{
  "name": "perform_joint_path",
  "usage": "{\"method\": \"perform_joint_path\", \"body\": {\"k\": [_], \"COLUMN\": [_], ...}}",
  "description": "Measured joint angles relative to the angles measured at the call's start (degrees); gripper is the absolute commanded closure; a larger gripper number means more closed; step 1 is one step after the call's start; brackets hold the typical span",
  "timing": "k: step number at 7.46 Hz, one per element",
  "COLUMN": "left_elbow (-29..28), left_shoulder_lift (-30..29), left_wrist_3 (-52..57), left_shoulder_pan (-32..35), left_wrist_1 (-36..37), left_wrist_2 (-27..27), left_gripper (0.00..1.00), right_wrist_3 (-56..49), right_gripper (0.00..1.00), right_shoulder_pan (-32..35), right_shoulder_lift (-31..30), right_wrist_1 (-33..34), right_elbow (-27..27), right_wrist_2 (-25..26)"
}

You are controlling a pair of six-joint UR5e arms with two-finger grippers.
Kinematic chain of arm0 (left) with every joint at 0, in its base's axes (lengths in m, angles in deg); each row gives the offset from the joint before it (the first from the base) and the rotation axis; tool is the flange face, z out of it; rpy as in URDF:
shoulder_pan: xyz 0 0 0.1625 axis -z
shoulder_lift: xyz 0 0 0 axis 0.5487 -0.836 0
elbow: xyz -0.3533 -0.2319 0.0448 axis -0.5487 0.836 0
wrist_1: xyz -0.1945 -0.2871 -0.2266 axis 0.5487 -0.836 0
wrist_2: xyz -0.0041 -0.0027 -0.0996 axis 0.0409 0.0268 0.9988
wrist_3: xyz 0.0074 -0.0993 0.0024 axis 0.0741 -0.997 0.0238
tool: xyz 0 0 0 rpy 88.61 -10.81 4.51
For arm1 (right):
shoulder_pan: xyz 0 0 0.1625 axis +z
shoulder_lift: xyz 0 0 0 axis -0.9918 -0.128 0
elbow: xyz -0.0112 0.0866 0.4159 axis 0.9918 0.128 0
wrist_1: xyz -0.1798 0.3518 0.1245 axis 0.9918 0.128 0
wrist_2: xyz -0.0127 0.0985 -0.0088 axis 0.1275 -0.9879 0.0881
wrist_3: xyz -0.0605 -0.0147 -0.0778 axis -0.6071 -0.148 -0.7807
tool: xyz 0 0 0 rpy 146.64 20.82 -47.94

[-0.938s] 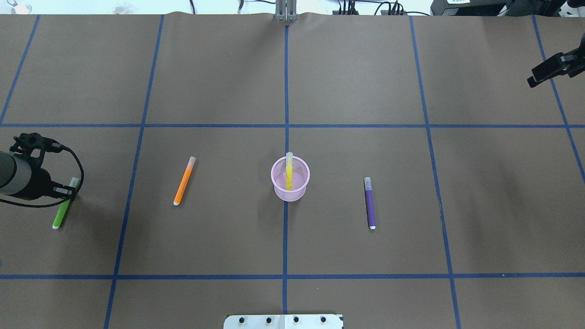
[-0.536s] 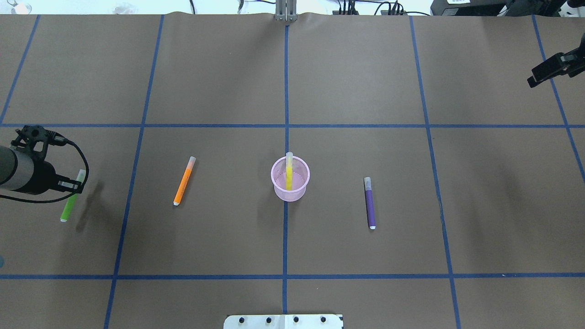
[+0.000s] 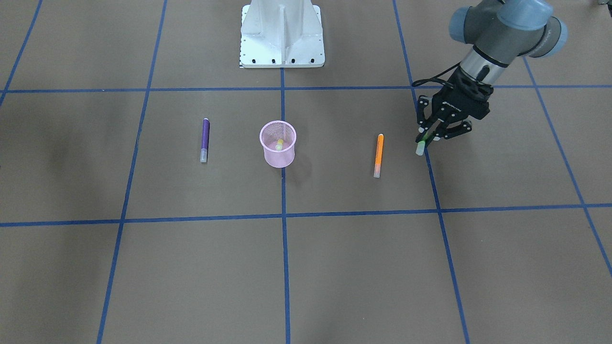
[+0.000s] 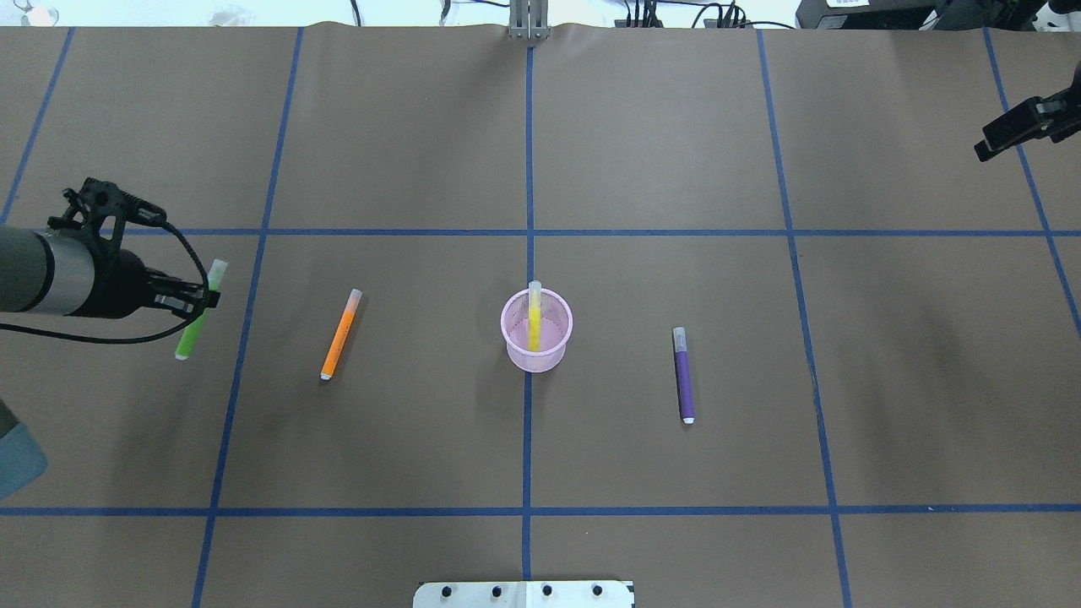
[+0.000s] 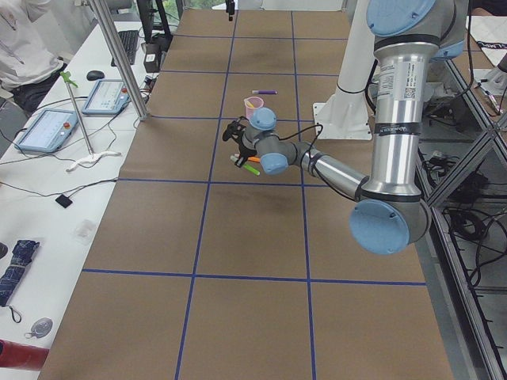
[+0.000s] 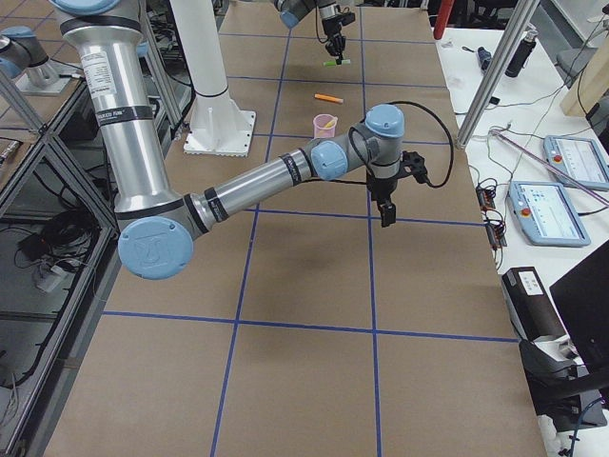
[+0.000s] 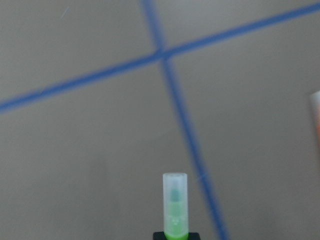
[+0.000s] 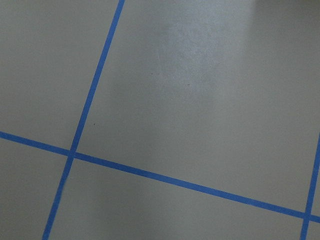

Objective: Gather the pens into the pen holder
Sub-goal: 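Carry the green marker with the left gripper over the pink cup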

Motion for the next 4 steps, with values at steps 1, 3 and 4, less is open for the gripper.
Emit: {"method": "perform_joint_path", "body": {"k": [1,3,4], "left_elbow": [-0.3,-2.7,-6.3], "left_shoulder_lift": [-3.9,-9.1,-11.8], "left_wrist_3": [-0.8,-1.0,-0.6], "left_shoulder_pan": [-1.1,-5.3,-8.2], "left_wrist_1": [-2.3,-12.8,-20.3], "left_wrist_2": [-0.7,-6.2,-10.6], "left_gripper": [1.0,1.0,1.0], "right_wrist_3": [0.1,0.1,0.1], "right_gripper": [0.0,0.0,0.0], "right_shoulder_pan": [0.0,0.0,0.0], "right_shoulder_lift": [0.0,0.1,0.1], "right_wrist_1": [0.0,0.0,0.0], "right_elbow": [-0.1,-0.1,-0.1], "right_wrist_2": [0.0,0.0,0.0]}}
